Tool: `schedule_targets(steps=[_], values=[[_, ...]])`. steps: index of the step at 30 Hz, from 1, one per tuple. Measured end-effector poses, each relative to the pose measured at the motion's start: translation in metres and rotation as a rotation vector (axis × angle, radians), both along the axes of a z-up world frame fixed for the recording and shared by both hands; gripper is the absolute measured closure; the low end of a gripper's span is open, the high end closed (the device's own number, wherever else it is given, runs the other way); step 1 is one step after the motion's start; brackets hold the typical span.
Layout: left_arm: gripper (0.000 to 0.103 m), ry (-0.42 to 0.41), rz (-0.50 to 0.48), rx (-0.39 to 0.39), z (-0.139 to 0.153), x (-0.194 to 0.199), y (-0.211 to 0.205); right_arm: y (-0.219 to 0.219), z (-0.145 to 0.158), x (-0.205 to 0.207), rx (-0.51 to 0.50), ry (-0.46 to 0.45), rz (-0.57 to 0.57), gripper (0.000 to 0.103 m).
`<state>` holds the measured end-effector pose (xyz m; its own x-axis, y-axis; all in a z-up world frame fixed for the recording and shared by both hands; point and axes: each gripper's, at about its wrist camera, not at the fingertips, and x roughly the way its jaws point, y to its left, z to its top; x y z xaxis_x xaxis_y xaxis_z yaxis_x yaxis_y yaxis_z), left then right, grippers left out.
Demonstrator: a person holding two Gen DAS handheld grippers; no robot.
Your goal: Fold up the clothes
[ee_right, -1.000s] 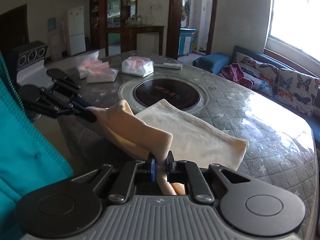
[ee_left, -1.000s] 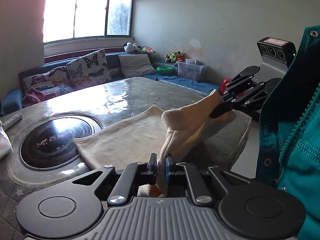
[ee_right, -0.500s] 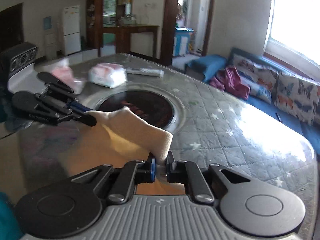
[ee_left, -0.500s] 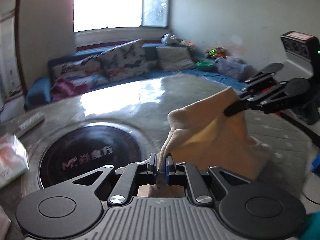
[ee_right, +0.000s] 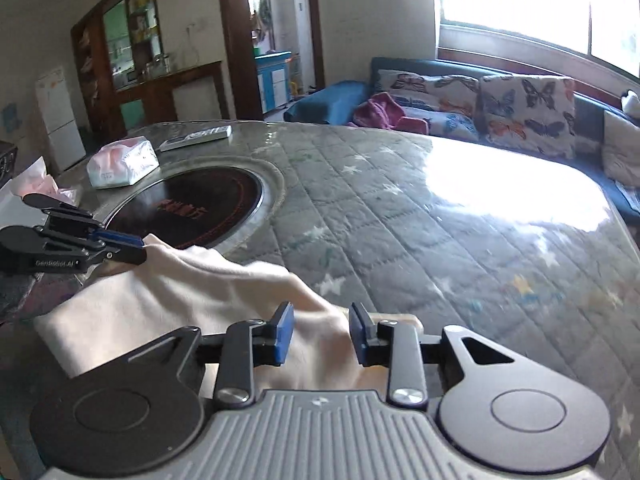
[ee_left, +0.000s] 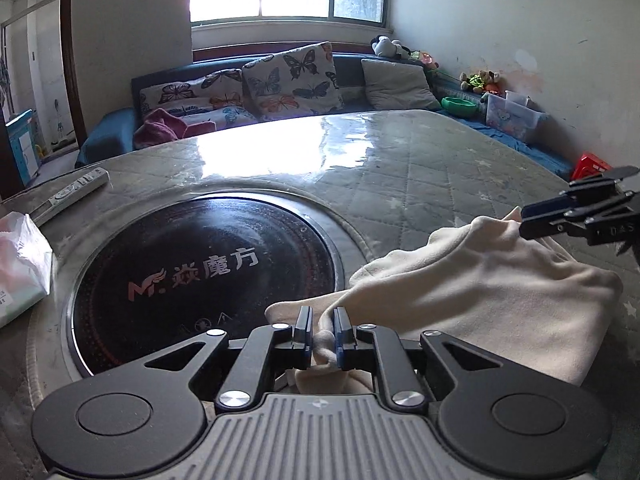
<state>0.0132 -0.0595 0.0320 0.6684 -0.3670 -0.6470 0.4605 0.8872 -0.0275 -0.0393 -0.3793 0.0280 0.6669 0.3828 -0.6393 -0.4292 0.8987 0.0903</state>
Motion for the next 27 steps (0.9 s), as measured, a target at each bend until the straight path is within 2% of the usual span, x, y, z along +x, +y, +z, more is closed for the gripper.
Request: schedule_targets(steps=[4,7,12,13,14,15,18,20,23,24,27], values=[[0.091,-0.009,-0.026,0.016,0.0,-0.001,-0.004,-0.002,0.0,0.006,-0.014,0.005,0.003,0.073],[0.093,-0.011,-0.037,0.024,-0.001,-0.002,-0.005,0.012,0.0,0.02,-0.006,0.002,0.058,0.073],[0.095,-0.035,-0.044,0.044,0.001,-0.005,-0.01,0.032,-0.006,0.044,-0.003,0.05,0.131,0.073],[0.095,-0.043,-0.04,0.043,0.003,-0.006,-0.01,0.033,-0.007,0.044,0.003,0.055,0.133,0.075],[0.095,-0.06,-0.036,0.032,0.007,-0.007,-0.01,0.035,-0.009,0.045,0.009,0.059,0.135,0.088],[0.095,-0.079,-0.032,0.018,0.012,-0.009,-0.009,0.036,-0.009,0.044,0.011,0.058,0.135,0.095],[0.095,-0.125,-0.027,-0.005,0.021,-0.01,-0.01,0.039,0.001,0.028,-0.011,-0.031,0.091,0.095],[0.095,-0.107,-0.025,0.021,0.014,-0.002,-0.017,0.04,0.001,0.023,-0.032,-0.068,0.062,0.095],[0.092,-0.06,-0.011,0.058,0.002,0.012,-0.027,0.041,-0.011,0.027,-0.049,-0.039,0.035,0.092],[0.091,-0.049,0.0,0.062,0.0,0.015,-0.028,0.039,-0.016,0.031,-0.047,-0.023,0.014,0.087],[0.09,-0.038,0.026,0.055,0.001,0.016,-0.026,0.032,-0.01,0.027,-0.024,-0.035,-0.004,0.083]])
